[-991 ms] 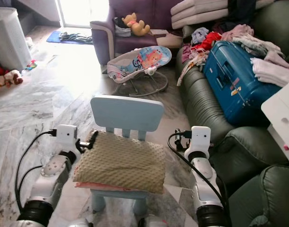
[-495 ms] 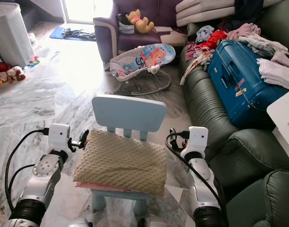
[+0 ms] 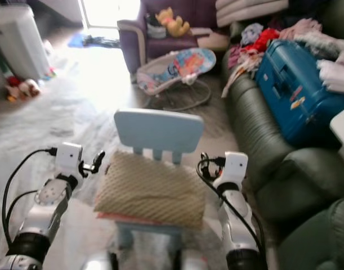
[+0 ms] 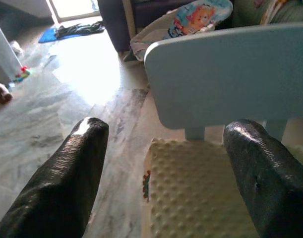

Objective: Move the pillow to the sofa

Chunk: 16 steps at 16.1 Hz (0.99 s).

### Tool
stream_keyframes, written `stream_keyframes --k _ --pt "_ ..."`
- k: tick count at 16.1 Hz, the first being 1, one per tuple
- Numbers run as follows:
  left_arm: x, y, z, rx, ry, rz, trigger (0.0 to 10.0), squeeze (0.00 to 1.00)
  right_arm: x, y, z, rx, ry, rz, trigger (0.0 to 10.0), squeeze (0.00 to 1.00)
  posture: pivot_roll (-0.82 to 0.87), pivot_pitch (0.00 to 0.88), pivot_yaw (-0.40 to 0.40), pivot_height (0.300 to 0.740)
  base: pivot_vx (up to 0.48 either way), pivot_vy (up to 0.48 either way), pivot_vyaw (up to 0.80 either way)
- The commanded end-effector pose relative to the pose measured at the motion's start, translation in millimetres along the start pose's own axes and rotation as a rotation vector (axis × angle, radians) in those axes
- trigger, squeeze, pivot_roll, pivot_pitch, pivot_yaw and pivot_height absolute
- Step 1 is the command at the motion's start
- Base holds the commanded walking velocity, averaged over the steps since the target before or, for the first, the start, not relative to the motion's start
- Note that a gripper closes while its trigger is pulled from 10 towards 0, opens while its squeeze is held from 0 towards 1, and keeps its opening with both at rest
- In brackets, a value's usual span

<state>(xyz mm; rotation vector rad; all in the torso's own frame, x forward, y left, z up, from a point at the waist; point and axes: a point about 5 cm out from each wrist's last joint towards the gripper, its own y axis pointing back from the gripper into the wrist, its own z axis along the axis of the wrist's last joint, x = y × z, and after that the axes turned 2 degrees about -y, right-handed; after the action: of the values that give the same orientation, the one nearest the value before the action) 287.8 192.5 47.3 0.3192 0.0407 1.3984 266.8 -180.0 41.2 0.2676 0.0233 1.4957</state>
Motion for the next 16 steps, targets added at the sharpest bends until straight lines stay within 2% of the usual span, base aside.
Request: stream_keyframes --k 1,5,9,13,16 --pt "0.9 -1.7 0 0.018 -0.020 -0.026 10.0 0.00 -2.4 1.0 5 -0.029 -0.018 -0.025 10.0 0.00 -0.04 0.000 0.039 0.655 0.000 0.000 0.00" --pt "5.0 -6.4 8 0.012 -0.056 -0.071 10.0 0.00 -5.4 7.0 7 -0.052 -0.053 -0.078 10.0 0.00 -0.05 0.000 0.069 0.655 0.000 0.000 0.00" --pt "8.0 -6.0 8 0.014 -0.045 -0.051 10.0 0.00 -7.0 10.8 9 -0.033 -0.034 -0.058 10.0 0.00 -0.04 0.000 0.019 0.655 0.000 0.000 0.00" --pt "16.2 -1.3 2 0.025 -0.028 0.009 10.0 0.00 -14.3 2.4 17 -0.020 0.009 -0.029 10.0 0.00 -0.02 0.000 -0.024 0.655 0.000 0.000 0.00" --pt "18.6 2.1 0 0.025 -0.024 0.015 10.0 0.00 -8.4 1.8 19 -0.017 0.009 0.027 10.0 0.00 -0.01 0.000 -0.033 0.645 0.000 0.000 0.00"
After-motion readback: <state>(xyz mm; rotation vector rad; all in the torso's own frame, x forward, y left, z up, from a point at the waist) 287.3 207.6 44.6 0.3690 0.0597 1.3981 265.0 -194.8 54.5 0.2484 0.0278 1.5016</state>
